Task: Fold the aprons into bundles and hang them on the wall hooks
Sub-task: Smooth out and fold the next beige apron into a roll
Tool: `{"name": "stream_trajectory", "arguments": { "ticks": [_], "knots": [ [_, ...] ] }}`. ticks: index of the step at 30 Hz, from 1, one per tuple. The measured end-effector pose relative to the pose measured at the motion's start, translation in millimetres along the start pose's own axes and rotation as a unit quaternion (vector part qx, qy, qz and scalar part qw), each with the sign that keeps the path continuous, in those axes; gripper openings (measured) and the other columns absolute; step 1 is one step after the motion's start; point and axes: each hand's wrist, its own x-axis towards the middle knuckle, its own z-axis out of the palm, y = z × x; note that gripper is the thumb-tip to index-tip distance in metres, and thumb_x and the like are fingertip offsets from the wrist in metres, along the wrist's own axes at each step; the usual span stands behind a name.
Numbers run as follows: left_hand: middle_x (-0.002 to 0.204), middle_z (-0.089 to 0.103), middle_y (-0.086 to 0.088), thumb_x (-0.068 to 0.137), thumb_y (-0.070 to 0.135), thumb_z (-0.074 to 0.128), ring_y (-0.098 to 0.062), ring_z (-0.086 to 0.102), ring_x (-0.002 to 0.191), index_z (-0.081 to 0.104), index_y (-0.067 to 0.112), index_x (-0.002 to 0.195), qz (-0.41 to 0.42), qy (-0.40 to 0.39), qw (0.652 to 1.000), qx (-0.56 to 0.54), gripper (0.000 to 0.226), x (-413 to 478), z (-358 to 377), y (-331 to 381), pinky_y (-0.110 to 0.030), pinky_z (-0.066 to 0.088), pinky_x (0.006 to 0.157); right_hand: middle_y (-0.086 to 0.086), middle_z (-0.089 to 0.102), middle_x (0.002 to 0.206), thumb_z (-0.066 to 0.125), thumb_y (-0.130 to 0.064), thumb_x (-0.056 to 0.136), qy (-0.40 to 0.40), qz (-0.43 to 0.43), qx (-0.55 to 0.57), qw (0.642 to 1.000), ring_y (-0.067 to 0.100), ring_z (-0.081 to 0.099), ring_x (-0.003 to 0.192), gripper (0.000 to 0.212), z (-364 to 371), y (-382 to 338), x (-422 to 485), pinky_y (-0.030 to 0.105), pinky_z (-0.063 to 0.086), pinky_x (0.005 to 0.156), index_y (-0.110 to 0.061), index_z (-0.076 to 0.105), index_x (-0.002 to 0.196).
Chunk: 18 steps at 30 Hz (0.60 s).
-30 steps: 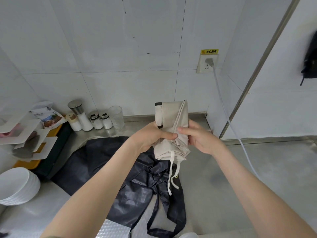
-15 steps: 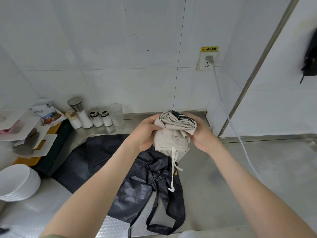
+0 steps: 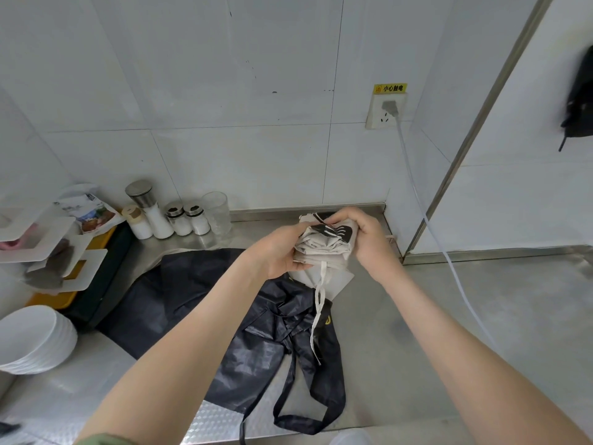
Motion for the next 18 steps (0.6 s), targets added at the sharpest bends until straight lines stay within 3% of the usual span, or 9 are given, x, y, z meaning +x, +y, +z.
{"name": "stream_trajectory", "arguments": {
  "ticks": [2, 4, 5, 6, 8, 9, 11, 14, 18],
  "knots": [
    [0.103, 0.063, -0.011, 0.101, 0.029, 0.045, -0.021, 0.058, 0.086, 0.065, 0.013, 0.100, 0.015, 0.053, 0.998, -0.015, 0.025, 4, 1, -1, -0.029, 0.049, 0.070, 0.001, 0.067, 0.094, 0.039, 0.016, 0.087, 0.002, 0.078, 0.081, 0.994, 0.006, 0.060, 0.072, 0.046, -2, -1, -1, 0.019, 0.045, 0.059, -0.018, 0.065, 0.105],
    [0.110, 0.061, -0.013, 0.099, 0.024, 0.050, -0.023, 0.059, 0.088, 0.062, 0.010, 0.113, 0.040, 0.094, 0.995, -0.013, 0.023, 8, 0, -1, -0.029, 0.050, 0.066, 0.001, 0.066, 0.087, 0.039, 0.002, 0.093, 0.000, 0.159, 0.213, 0.964, 0.014, 0.059, 0.070, 0.033, -7, -1, -1, 0.024, 0.045, 0.055, -0.018, 0.060, 0.109],
    [0.113, 0.063, -0.012, 0.098, 0.025, 0.053, -0.023, 0.062, 0.090, 0.058, 0.008, 0.118, 0.051, 0.111, 0.993, -0.005, 0.027, 9, 1, -1, -0.029, 0.051, 0.067, 0.003, 0.067, 0.086, 0.042, -0.013, 0.097, -0.011, 0.191, 0.252, 0.949, 0.019, 0.059, 0.072, 0.021, -10, -2, -1, 0.027, 0.048, 0.058, -0.015, 0.060, 0.108],
    [0.117, 0.064, -0.011, 0.097, 0.026, 0.056, -0.023, 0.063, 0.095, 0.054, 0.006, 0.122, 0.061, 0.124, 0.990, 0.004, 0.032, 11, 1, -1, -0.031, 0.052, 0.072, 0.005, 0.068, 0.088, 0.043, -0.030, 0.097, -0.033, 0.216, 0.257, 0.941, 0.022, 0.061, 0.076, 0.026, -12, -3, 0, 0.030, 0.051, 0.063, -0.014, 0.061, 0.108],
    [0.122, 0.063, -0.012, 0.097, 0.029, 0.055, -0.025, 0.063, 0.106, 0.051, 0.006, 0.125, 0.086, 0.129, 0.988, -0.002, 0.036, 13, 3, -3, -0.034, 0.052, 0.082, 0.004, 0.069, 0.107, 0.045, -0.059, 0.086, -0.101, 0.235, 0.200, 0.946, 0.021, 0.066, 0.093, 0.056, -10, -5, 2, 0.036, 0.053, 0.082, -0.017, 0.058, 0.120],
    [0.122, 0.064, -0.012, 0.098, 0.030, 0.053, -0.026, 0.063, 0.108, 0.051, 0.005, 0.126, 0.096, 0.124, 0.987, -0.022, 0.037, 13, 6, -4, -0.034, 0.051, 0.084, 0.003, 0.066, 0.117, 0.049, -0.063, 0.080, -0.129, 0.239, 0.172, 0.947, 0.019, 0.065, 0.102, 0.065, -7, -8, 2, 0.040, 0.052, 0.090, -0.019, 0.053, 0.128],
    [0.120, 0.065, -0.011, 0.100, 0.039, 0.048, -0.025, 0.064, 0.106, 0.052, 0.007, 0.126, 0.111, 0.122, 0.984, -0.064, 0.042, 11, 9, -5, -0.034, 0.051, 0.083, 0.004, 0.065, 0.120, 0.056, -0.055, 0.080, -0.145, 0.236, 0.157, 0.948, 0.021, 0.065, 0.102, 0.062, -1, -12, 0, 0.041, 0.053, 0.089, -0.018, 0.049, 0.130],
    [0.115, 0.068, -0.009, 0.087, 0.058, 0.055, -0.022, 0.069, 0.101, 0.053, 0.011, 0.125, 0.112, 0.091, 0.988, -0.057, 0.061, 6, 10, -4, -0.035, 0.056, 0.082, 0.012, 0.066, 0.102, 0.052, -0.031, 0.097, -0.113, 0.190, 0.135, 0.966, 0.024, 0.062, 0.086, 0.031, 1, -17, -3, 0.035, 0.052, 0.069, -0.008, 0.057, 0.116],
    [0.112, 0.071, -0.007, 0.089, 0.037, 0.065, -0.020, 0.068, 0.102, 0.060, 0.016, 0.121, 0.118, -0.023, 0.991, 0.061, 0.038, -8, 8, -3, -0.024, 0.054, 0.071, 0.012, 0.068, 0.098, 0.048, -0.023, 0.100, -0.078, 0.160, 0.114, 0.978, 0.024, 0.062, 0.084, 0.022, -2, -15, -6, 0.035, 0.047, 0.068, -0.009, 0.062, 0.110]
  ]
}}
